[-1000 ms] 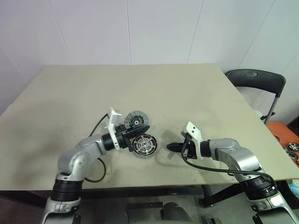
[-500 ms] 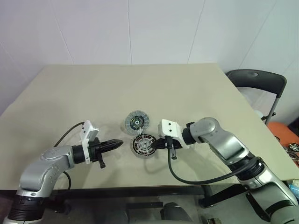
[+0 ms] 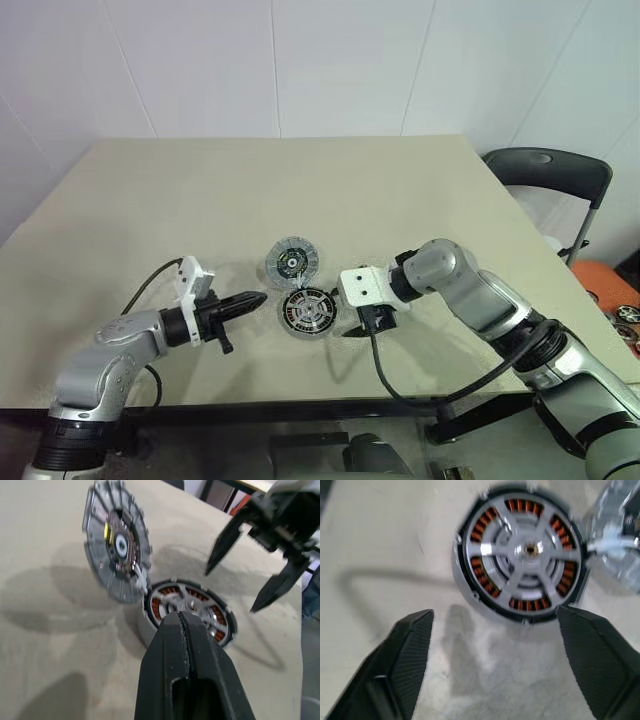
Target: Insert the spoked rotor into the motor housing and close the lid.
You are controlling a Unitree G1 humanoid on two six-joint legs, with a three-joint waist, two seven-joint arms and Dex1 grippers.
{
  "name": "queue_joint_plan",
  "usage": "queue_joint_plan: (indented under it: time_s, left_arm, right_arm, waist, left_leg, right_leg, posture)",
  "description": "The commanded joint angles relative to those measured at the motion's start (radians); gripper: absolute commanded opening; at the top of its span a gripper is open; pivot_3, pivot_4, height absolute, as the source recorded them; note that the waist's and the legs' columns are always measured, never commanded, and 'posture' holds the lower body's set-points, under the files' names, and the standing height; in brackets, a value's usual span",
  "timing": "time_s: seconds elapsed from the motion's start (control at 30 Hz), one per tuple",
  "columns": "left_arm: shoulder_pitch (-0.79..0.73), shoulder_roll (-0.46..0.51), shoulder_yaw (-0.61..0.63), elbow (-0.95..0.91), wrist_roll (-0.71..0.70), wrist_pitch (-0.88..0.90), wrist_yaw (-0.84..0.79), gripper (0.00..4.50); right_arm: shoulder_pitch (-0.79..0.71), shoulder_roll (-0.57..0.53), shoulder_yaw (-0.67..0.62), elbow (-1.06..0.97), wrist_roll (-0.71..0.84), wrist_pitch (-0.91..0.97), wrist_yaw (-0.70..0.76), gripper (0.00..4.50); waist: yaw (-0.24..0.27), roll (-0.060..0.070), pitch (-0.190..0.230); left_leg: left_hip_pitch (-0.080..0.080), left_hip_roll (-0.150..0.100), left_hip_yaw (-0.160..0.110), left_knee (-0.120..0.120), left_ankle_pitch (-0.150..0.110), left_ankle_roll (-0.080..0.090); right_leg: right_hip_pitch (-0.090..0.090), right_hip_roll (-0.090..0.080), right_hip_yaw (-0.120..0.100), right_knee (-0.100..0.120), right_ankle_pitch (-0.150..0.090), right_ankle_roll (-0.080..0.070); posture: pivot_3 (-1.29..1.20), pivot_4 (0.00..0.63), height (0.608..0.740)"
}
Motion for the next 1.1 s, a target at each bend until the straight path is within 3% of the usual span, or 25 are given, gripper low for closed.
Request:
queue_joint_plan:
  time_s: [0.03, 0.63, 0.77, 1.07, 1.1]
  left_arm:
    - [-0.015, -0.01, 0.038, 0.005, -0.033, 0.002, 0.01, 0.0]
    - [-0.02, -0.006, 0.009, 0.025, -0.014, 0.003, 0.02, 0.0]
    - [-0.023, -0.006, 0.007, 0.012, -0.019, 0.013, 0.03, 0.0]
    - [-0.036, -0.007, 0.0, 0.014, -0.015, 0.021, 0.039, 0.0]
    - [-0.036, -0.006, -0.001, 0.014, -0.014, 0.02, 0.04, 0.0]
  right_arm:
    - [-0.021, 0.012, -0.018, 0.006, -0.019, -0.018, -0.006, 3.93]
    - [0.021, 0.052, 0.029, 0.029, -0.14, -0.045, -0.041, 3.93]
    - [0.042, 0.05, 0.039, 0.055, -0.17, -0.072, -0.05, 3.05]
    - [0.038, 0.068, 0.021, 0.07, -0.199, -0.083, -0.071, 0.14]
    - [0.038, 0.069, 0.017, 0.069, -0.198, -0.083, -0.071, 0.14]
  waist:
    - [0.0, 0.0, 0.0]
    - [0.001, 0.0, 0.0]
    - [0.001, 0.0, 0.0]
    - [-0.002, -0.001, -0.001]
    - [-0.001, -0.001, -0.001]
  left_leg:
    - [0.0, 0.0, 0.0, 0.0, 0.0, 0.0]
    - [0.0, 0.0, 0.0, 0.001, 0.0, 0.0]
    - [0.001, 0.0, 0.0, 0.001, 0.0, 0.0]
    - [0.004, 0.0, 0.0, 0.003, 0.0, 0.0]
    - [0.004, 0.0, 0.0, 0.003, 0.0, 0.0]
  right_leg:
    - [0.001, 0.0, 0.0, 0.001, 0.001, 0.002]
    - [0.001, 0.0, 0.0, 0.002, 0.001, 0.002]
    - [0.002, 0.0, 0.0, 0.002, 0.001, 0.002]
    - [0.004, 0.0, 0.0, 0.003, 0.0, 0.0]
    - [0.005, 0.0, 0.0, 0.003, 0.0, 0.0]
  posture:
    - [0.0, 0.0, 0.74]
    - [0.0, 0.0, 0.74]
    - [0.0, 0.0, 0.74]
    - [0.0, 0.0, 0.74]
    - [0.0, 0.0, 0.74]
